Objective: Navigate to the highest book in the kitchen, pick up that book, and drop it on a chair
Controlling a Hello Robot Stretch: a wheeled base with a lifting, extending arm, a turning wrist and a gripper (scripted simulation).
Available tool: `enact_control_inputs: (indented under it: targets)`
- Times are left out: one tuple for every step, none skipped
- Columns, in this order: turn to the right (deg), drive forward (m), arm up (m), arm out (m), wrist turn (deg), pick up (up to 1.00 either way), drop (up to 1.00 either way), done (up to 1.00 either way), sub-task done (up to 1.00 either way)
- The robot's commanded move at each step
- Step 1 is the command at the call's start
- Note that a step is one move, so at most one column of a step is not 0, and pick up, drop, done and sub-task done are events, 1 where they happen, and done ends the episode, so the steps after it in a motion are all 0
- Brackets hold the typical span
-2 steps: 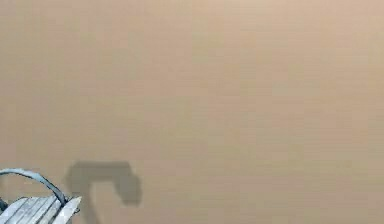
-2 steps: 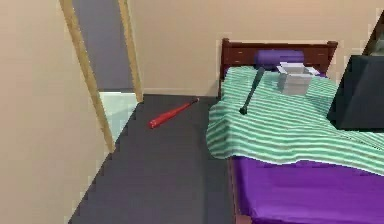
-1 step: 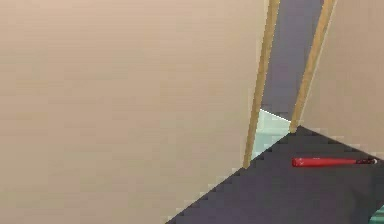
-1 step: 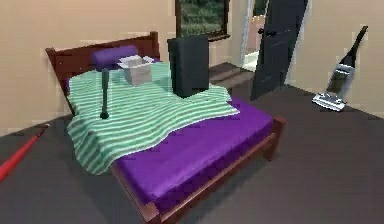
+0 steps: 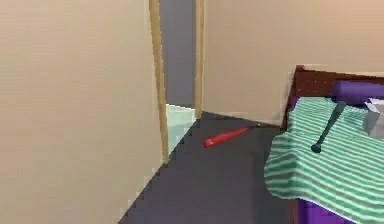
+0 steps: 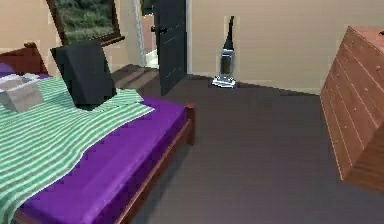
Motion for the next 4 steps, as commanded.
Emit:
enact_control_inputs:
  targets:
    - [0.0,0.5,0.0,0.0,0.0,0.0,0.0,0.0,0.0]
    - [3.0,0.0,0.0,0.0,0.0,0.0,0.0,0.0,0.0]
    - [0.0,1.0,0.0,0.0,0.0,0.0,0.0,0.0,0.0]
    - [9.0,0.0,0.0,0.0,0.0,0.0,0.0,0.0,0.0]
